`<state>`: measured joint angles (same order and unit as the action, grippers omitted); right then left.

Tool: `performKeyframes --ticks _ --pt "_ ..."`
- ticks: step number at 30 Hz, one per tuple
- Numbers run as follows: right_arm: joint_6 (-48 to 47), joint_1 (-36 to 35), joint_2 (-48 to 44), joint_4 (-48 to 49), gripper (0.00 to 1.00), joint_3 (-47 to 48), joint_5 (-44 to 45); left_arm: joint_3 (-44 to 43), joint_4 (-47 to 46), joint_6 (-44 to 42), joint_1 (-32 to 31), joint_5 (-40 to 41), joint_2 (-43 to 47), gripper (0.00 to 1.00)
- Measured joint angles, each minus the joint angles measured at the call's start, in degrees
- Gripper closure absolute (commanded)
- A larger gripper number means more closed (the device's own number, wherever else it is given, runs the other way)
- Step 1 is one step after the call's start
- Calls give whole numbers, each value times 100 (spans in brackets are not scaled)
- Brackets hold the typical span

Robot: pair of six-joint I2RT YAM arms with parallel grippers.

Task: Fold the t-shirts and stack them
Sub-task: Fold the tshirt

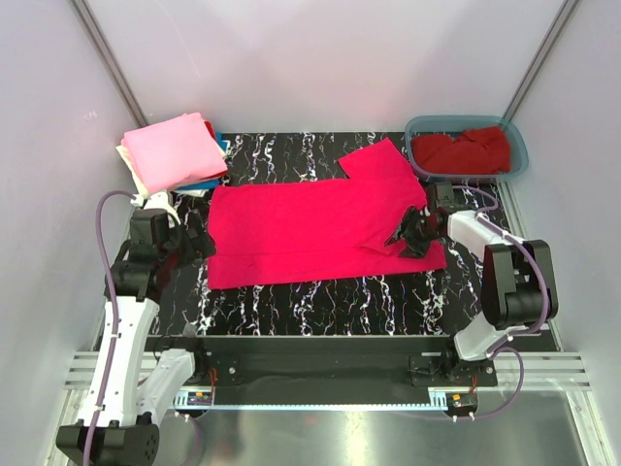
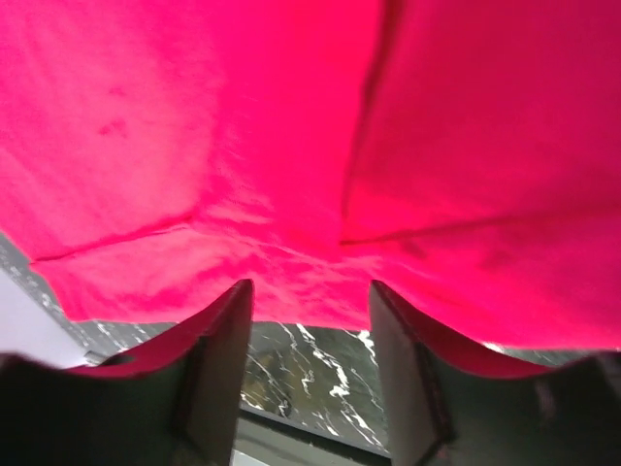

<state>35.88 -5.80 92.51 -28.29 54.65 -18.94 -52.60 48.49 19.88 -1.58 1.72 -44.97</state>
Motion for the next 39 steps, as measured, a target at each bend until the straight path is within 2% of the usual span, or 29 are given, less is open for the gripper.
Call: performKeyframes --ticks 3,13,19,23,24,27,34,39 --pt "46 -42 109 225 51 4 -118 50 -37 2 0 17 52 1" --pt "68 -85 490 411 54 20 -160 63 -59 2 0 39 116 1" --pt "90 -103 664 476 70 162 -160 63 -59 2 0 39 116 1" --pt "87 -122 881 505 86 278 -157 63 -59 2 0 39 116 1" --pt "85 -125 935 511 93 302 -160 66 -59 2 0 42 116 1" --pt "94 -131 1025 535 100 337 -160 66 -59 2 0 39 116 1" --pt "129 -160 1056 442 100 678 -155 66 -59 2 0 39 116 1" --pt "149 -302 1325 247 99 1541 -144 66 -59 2 0 39 116 1"
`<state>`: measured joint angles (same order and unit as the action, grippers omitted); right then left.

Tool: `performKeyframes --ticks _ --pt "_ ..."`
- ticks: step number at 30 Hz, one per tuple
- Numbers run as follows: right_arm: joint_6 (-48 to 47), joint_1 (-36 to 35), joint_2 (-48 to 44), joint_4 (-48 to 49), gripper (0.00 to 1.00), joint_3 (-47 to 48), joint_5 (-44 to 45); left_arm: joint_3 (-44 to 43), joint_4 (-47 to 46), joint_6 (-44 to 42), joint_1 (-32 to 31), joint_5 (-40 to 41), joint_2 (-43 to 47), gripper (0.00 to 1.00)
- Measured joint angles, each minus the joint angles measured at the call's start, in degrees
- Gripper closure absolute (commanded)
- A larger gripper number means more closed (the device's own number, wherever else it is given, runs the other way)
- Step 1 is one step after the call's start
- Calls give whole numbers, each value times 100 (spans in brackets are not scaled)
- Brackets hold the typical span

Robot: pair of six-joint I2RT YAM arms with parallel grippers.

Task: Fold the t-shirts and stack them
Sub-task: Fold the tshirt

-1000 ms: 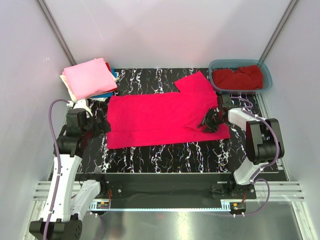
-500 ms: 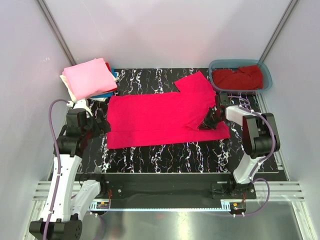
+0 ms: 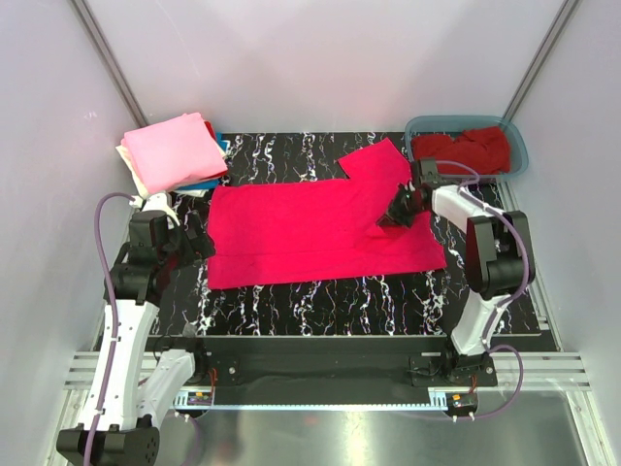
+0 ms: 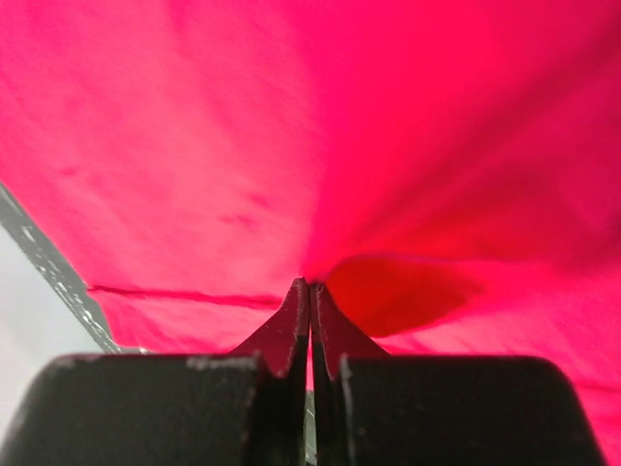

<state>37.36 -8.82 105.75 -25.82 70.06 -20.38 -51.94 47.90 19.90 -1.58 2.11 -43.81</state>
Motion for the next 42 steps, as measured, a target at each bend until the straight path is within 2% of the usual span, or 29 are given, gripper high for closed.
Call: performKeyframes --ticks 5,6,7,9,11,16,20,24,33,37,42 --pt "-22 -195 651 -181 81 990 22 0 0 0 0 0 0 1" --pt "-42 -229 815 -262 68 1185 33 0 -2 0 0 0 0 1" --pt "-50 -256 968 -308 61 1349 39 0 -2 0 0 0 0 1" --pt "-125 -291 1270 -450 49 1709 52 0 0 0 0 0 -2 1" --pt "-249 -313 1665 -715 42 2234 122 2 -2 0 0 0 -7 1" --pt "-507 -313 2131 -1202 38 3220 295 2 -2 0 0 0 -17 1" --pt "-669 -313 1978 -1322 35 3322 581 2 -2 0 0 2 -33 1" --pt "-737 -251 1012 -1272 29 2197 940 2 -4 9 0 63 -129 1" --pt "-103 236 -2498 -933 27 -1449 1187 116 4 549 -13 153 -933 1" --pt "221 192 -3042 -975 30 -2389 1281 361 13 894 -22 114 -981 1" --pt "557 232 -3436 -997 31 -3014 1652 608 -68 1303 -22 4 -925 1"
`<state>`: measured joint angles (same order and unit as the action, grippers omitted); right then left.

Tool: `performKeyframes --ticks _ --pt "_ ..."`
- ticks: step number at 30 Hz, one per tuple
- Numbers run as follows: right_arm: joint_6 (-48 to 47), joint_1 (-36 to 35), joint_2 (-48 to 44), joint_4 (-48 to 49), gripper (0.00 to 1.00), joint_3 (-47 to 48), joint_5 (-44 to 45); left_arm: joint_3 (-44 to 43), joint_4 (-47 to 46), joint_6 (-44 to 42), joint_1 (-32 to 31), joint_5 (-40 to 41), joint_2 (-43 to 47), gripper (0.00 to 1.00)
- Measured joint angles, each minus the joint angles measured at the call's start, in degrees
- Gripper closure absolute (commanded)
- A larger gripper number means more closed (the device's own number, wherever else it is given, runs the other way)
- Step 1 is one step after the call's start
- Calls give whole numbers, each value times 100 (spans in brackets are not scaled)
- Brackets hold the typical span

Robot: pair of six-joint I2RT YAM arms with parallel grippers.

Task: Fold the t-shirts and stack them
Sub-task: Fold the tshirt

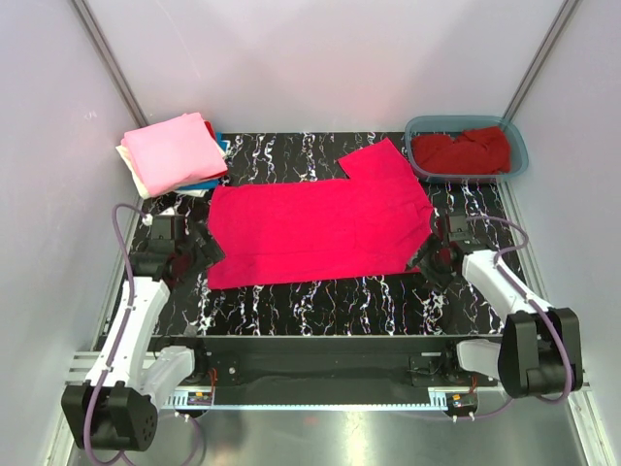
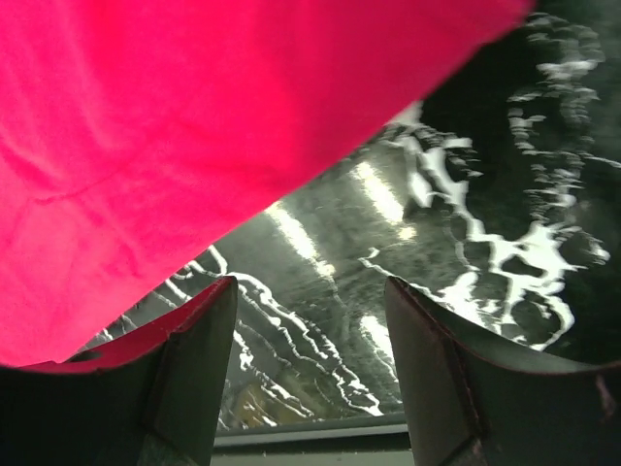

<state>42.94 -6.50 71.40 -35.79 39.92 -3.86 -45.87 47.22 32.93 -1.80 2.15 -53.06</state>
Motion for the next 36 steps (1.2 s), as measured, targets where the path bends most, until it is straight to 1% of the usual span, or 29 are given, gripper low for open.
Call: performKeyframes --ticks 4,5,7,8,11,17,21,22,25,26,28,29,30,31,34,35,36 --pt "109 330 -162 39 32 -103 201 511 -232 348 0 -190 243 1" --pt "105 461 -140 70 34 -103 234 636 -280 431 0 -223 264 1" --pt "92 730 -33 149 35 -101 245 874 -435 566 0 -275 267 1" --pt "74 876 63 195 39 -101 258 953 -483 621 0 -289 258 1" --pt "24 1207 378 337 41 -101 262 1113 -649 750 0 -302 256 1" --pt "-42 1270 828 691 44 -63 216 1368 -1045 903 0 -221 262 1" --pt "-76 1307 990 944 49 20 164 1569 -1220 975 0 -120 308 1" --pt "-83 1320 1027 975 53 42 142 1615 -1235 1003 0 -83 337 1" --pt "-116 1368 1113 1075 61 70 122 1705 -1252 1071 0 31 450 1" --pt "-129 1379 1128 1099 70 70 118 1714 -1252 1084 0 72 476 1" --pt "-164 1397 1161 1128 81 72 116 1714 -1255 1123 0 177 522 1" --pt "-184 1412 1191 1143 92 72 107 1716 -1252 1156 0 232 527 2" --pt "-214 1429 1204 1161 97 72 83 1720 -1257 1180 0 271 525 3" --pt "-221 1443 1211 1178 100 70 70 1740 -1279 1204 0 295 525 4" --pt "-229 1464 1217 1209 100 68 9 1871 -1357 1252 0 343 511 9" --pt "-238 1473 1217 1211 100 68 -13 1930 -1392 1261 0 356 490 13" --pt "-243 1482 1217 1213 100 66 -22 1976 -1412 1268 0 367 463 19"
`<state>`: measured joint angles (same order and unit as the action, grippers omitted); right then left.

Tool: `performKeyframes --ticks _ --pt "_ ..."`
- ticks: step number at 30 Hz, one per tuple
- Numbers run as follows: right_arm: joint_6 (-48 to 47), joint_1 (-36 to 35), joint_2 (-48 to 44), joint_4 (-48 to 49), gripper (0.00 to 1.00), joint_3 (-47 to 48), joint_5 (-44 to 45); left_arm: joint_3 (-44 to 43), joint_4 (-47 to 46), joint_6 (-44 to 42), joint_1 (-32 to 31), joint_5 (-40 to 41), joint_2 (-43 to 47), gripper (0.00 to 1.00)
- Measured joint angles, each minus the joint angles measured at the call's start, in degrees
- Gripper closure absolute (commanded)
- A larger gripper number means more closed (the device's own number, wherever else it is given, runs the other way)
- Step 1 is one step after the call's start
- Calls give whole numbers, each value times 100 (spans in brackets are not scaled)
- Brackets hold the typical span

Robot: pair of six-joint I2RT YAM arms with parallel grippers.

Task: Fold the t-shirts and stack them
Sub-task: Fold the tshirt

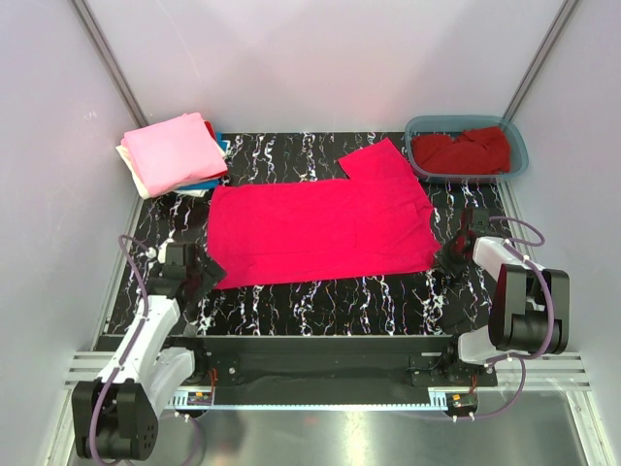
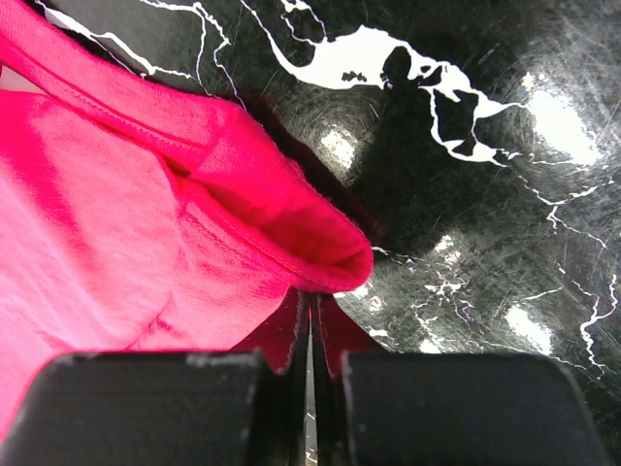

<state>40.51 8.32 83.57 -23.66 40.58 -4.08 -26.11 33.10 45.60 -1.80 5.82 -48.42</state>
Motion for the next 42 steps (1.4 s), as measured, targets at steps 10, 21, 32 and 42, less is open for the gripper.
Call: performKeyframes --ticks 10,21,32,42 --pt "-76 28 0 20 100 -7 -76 232 -431 57 0 13 -470 46" --pt "-122 66 13 46 100 -13 -166 236 -885 52 0 79 -981 72" --pt "-111 76 -345 -258 100 -85 -299 234 -885 -13 -11 70 -767 100" --pt "-96 98 -2096 -1727 100 275 -76 -74 2 76 -11 -164 328 100"
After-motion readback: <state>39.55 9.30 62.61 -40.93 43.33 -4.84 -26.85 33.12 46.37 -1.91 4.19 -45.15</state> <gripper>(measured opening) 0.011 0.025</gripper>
